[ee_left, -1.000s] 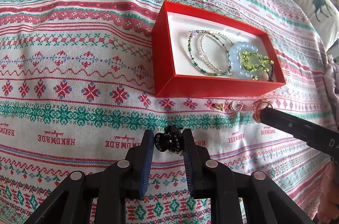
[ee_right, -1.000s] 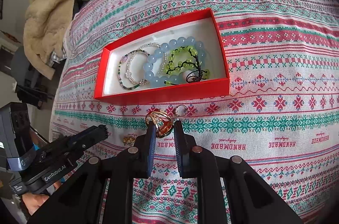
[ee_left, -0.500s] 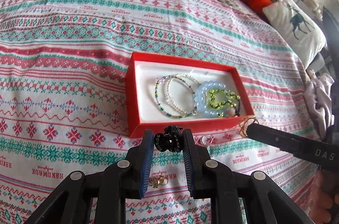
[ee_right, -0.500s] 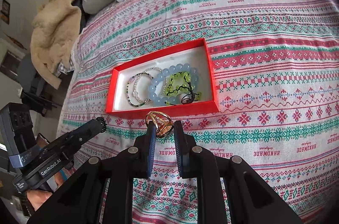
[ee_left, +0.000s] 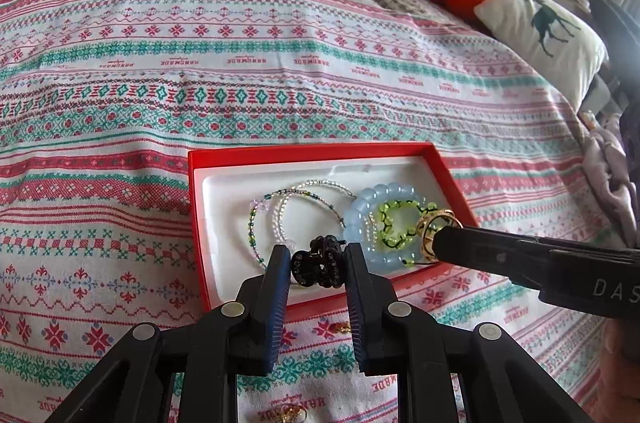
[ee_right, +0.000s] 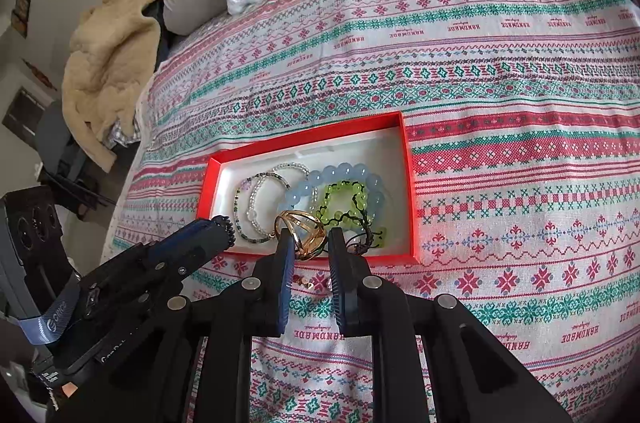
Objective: Organize jewelry
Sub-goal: 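Lower both rings into the red box and open both tools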
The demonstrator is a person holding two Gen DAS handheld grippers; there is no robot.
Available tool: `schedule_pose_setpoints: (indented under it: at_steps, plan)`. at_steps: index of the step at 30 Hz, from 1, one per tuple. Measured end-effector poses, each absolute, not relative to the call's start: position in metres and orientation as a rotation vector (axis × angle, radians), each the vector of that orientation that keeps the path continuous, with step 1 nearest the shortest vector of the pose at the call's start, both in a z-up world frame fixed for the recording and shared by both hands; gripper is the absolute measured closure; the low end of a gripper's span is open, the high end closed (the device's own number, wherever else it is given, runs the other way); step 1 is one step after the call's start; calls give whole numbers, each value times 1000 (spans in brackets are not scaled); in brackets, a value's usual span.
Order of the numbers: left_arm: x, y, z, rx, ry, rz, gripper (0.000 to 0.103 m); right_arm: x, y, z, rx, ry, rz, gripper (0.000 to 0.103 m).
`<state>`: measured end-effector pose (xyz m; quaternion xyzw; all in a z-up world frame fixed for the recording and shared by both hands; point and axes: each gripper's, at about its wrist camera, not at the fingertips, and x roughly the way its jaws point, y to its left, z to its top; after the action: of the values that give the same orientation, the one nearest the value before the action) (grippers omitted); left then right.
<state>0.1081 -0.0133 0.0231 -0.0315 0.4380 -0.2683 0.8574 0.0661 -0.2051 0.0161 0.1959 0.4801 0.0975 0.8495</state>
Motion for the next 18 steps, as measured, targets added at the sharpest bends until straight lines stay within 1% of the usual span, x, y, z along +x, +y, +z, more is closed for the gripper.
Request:
schedule_pose_setpoints:
  at_steps: [12, 14, 18]
  plan:
    - [120, -14, 14, -48, 932, -525, 80, 79, -203, 7, 396, 1039, 205, 85]
    - [119, -13, 15, -45, 929, -522, 74, 79, -202, 7, 394, 1039, 205, 85]
    - [115, -13, 20, -32, 922, -523, 65, 77, -202, 10, 402, 1033, 206, 84]
